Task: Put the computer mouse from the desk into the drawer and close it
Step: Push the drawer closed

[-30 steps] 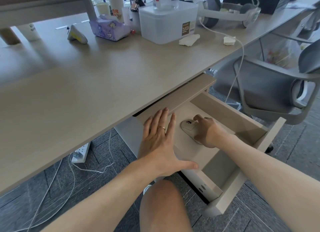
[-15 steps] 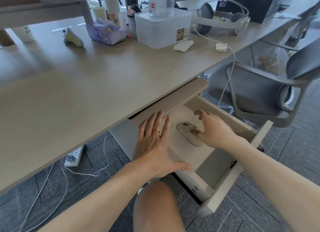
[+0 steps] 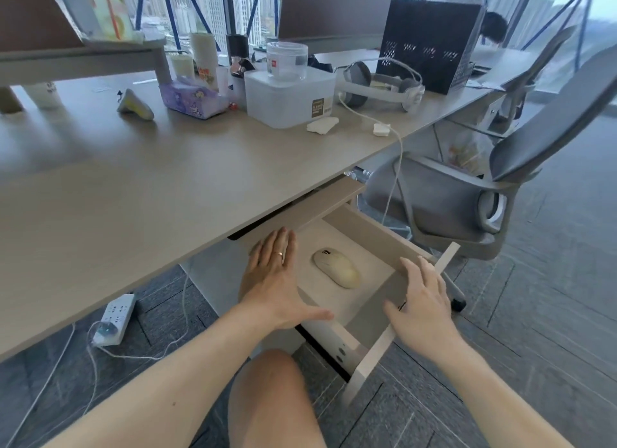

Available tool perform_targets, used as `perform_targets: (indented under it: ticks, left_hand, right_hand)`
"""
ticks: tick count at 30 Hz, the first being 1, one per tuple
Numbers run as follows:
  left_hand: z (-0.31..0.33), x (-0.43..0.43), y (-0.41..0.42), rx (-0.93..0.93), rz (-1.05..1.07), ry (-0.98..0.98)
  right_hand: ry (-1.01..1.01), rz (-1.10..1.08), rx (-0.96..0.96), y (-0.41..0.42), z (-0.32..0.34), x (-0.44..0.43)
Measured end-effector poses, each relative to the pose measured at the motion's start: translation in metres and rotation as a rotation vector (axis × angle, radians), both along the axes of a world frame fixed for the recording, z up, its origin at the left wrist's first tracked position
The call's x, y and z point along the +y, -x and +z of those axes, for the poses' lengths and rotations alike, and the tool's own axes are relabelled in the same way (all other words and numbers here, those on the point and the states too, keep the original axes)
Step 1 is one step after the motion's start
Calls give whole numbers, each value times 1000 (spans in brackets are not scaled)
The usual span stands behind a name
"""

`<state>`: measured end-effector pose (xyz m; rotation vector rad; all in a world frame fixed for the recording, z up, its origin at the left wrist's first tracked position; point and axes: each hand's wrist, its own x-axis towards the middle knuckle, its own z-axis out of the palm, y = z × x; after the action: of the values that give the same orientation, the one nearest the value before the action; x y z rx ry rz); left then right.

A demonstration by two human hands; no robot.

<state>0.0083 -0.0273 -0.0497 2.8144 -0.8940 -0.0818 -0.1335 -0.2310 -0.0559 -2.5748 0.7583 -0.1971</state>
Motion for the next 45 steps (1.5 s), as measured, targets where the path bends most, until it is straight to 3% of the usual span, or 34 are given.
perform_targets:
  ticks: [5,10,21,25,38,45]
  left_hand:
    - [-2,5,10,21,118,15]
    - [7,8,11,52,131,-14]
    - [20,11,5,71,124,63]
    - [21,15,2,45,100,73]
    - [8,24,-13,-190,-4,109]
    - [-4,28,-26,-249,-1,189]
  right_hand:
    - [-315,-201,-183,5,2,1]
    - [-531,-378,-104,0,-9,-6]
    - [-698,-320,-181,-36,-18,0]
    - [-878,-305,-203,-59,-20,8]
    - [-1249,-280,-317,-133,-15,29]
    - [-1325,-298,-326,-168,-8,42]
